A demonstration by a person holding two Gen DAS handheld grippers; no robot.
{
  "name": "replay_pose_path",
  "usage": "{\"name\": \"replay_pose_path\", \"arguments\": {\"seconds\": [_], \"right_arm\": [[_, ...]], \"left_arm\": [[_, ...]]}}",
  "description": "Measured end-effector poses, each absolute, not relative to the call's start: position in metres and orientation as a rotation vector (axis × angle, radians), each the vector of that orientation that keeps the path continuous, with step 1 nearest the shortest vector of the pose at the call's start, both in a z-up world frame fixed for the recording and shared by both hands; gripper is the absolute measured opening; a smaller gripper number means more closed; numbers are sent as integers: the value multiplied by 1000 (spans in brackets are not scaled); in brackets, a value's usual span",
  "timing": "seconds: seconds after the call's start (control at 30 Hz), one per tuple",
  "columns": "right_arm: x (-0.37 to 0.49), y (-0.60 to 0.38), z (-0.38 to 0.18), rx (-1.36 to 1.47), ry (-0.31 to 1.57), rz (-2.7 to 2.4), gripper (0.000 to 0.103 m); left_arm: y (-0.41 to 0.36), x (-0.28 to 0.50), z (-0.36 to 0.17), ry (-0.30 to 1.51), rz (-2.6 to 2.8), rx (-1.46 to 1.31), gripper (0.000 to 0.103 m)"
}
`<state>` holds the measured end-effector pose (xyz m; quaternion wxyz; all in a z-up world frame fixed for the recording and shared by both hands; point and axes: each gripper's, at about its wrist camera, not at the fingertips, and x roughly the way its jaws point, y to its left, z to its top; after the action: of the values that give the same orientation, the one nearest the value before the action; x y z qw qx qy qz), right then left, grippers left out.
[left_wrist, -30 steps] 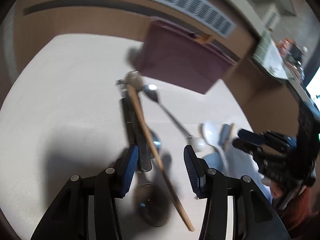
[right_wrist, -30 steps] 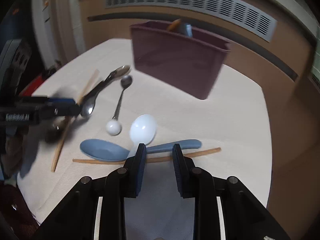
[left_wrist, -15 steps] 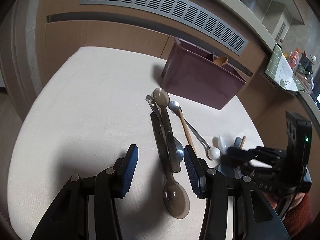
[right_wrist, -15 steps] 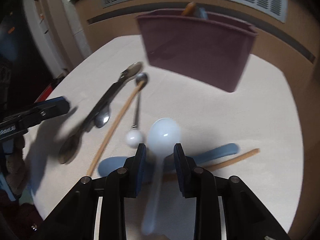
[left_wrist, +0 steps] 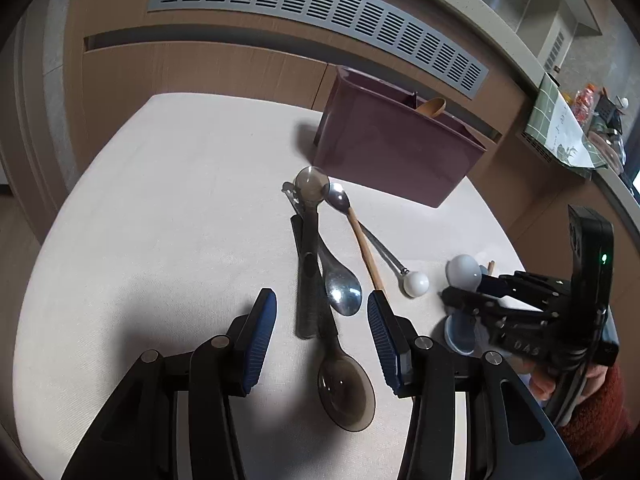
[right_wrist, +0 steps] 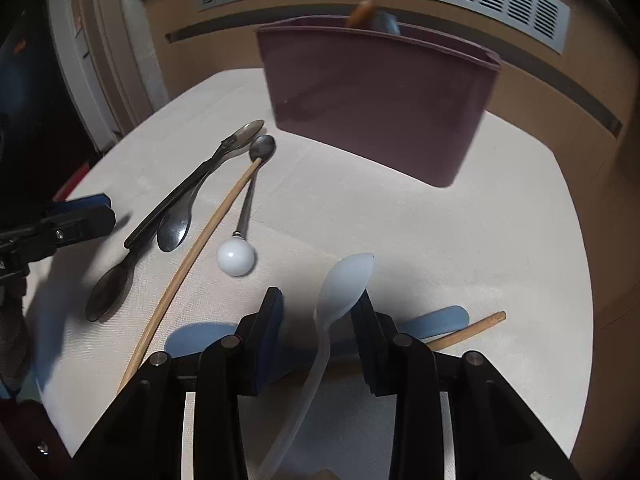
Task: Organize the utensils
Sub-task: 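Close the right gripper on the white plastic spoon handle, then grasp the white-ball-handled spoon with the left gripper while the right gripper lifts the white spoon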
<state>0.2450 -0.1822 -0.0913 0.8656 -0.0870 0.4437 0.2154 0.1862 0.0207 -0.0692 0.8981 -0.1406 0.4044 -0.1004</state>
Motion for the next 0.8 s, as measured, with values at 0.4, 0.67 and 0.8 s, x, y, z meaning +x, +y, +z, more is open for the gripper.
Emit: {"name": "replay_pose_path", "arguments": {"seconds": [0.4, 0.67, 0.8], "right_arm": [[217, -214, -44, -127, 726, 350, 5], [201, -250, -33, -42, 672, 255, 5], [203, -254, -37, -17, 670, 243, 5]], "left_arm": [[-32, 178, -63, 823, -334, -195, 38], [-88, 211, -72, 854, -197, -67, 35], [-98, 227, -80, 887, -132, -30, 32]]}}
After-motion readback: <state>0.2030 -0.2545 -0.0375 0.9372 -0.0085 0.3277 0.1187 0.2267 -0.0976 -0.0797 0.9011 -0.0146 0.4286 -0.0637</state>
